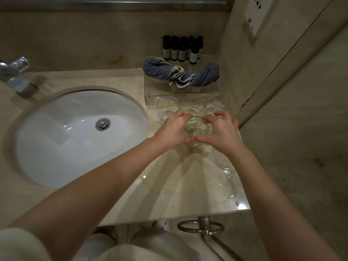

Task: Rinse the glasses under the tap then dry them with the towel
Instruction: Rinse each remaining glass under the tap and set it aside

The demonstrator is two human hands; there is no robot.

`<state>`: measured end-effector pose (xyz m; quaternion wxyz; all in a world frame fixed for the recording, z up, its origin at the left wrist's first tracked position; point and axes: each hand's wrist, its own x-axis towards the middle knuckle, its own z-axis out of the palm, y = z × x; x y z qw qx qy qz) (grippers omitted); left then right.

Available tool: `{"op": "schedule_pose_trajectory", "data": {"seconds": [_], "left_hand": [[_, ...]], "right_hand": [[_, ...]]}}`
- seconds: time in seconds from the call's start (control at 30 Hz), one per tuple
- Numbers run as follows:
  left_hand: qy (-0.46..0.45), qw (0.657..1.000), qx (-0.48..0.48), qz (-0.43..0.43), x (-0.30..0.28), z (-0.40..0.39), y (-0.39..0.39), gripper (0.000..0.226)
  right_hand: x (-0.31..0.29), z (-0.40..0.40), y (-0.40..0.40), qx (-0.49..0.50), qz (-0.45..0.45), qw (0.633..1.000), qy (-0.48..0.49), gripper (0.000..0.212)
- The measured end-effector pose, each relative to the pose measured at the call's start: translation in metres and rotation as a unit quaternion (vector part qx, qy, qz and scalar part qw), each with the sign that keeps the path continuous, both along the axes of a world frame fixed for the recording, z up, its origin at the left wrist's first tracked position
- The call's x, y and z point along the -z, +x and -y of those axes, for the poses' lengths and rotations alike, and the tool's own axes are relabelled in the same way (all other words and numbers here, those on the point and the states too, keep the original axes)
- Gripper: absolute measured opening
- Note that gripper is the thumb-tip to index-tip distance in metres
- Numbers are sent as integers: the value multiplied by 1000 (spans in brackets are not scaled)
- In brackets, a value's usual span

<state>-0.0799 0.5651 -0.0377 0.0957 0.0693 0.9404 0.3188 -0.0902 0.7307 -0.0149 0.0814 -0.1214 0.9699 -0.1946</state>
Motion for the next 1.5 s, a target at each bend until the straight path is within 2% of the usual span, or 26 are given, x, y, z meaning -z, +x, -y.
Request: {"op": "schedule_pose_trajectory", "data": {"seconds": [0.13, 0.27, 0.37, 0.53, 0.63, 0.93, 1.13, 1.23, 1.37, 1.5], "left_hand": [[-32, 999, 26, 16, -6, -1, -5, 94], [-75, 992, 83, 54, -19, 8, -7, 99], [-115, 981, 138, 67, -35, 30, -4, 88], [-150, 967, 162, 124, -57, 103, 11, 76], [-156, 968, 129, 150, -62, 165, 26, 74], [-187, 971, 39, 147, -68, 398, 96, 69], [-181, 967, -26, 177, -54, 531, 162, 67], [-159, 968, -67, 181, -54, 573, 191, 64], [-144, 973, -117, 140, -48, 600, 213, 58], [-173, 969, -137, 107, -49, 604, 226, 78]], "right_hand": [[-9, 2, -3, -16, 25, 997, 66, 76], [-32, 17, -7, -57, 34, 974, 216, 81], [-55, 42, -12, -87, 31, 959, 268, 78], [-78, 115, -4, -131, 64, 951, 273, 65], [-78, 171, 11, -152, 67, 949, 267, 66], [-56, 383, 66, -229, 70, 942, 237, 55], [-40, 530, 103, -295, 81, 933, 189, 62], [-35, 579, 120, -327, 79, 928, 159, 67], [-28, 616, 132, -355, 75, 922, 136, 71], [-25, 628, 136, -373, 77, 915, 132, 69]]}}
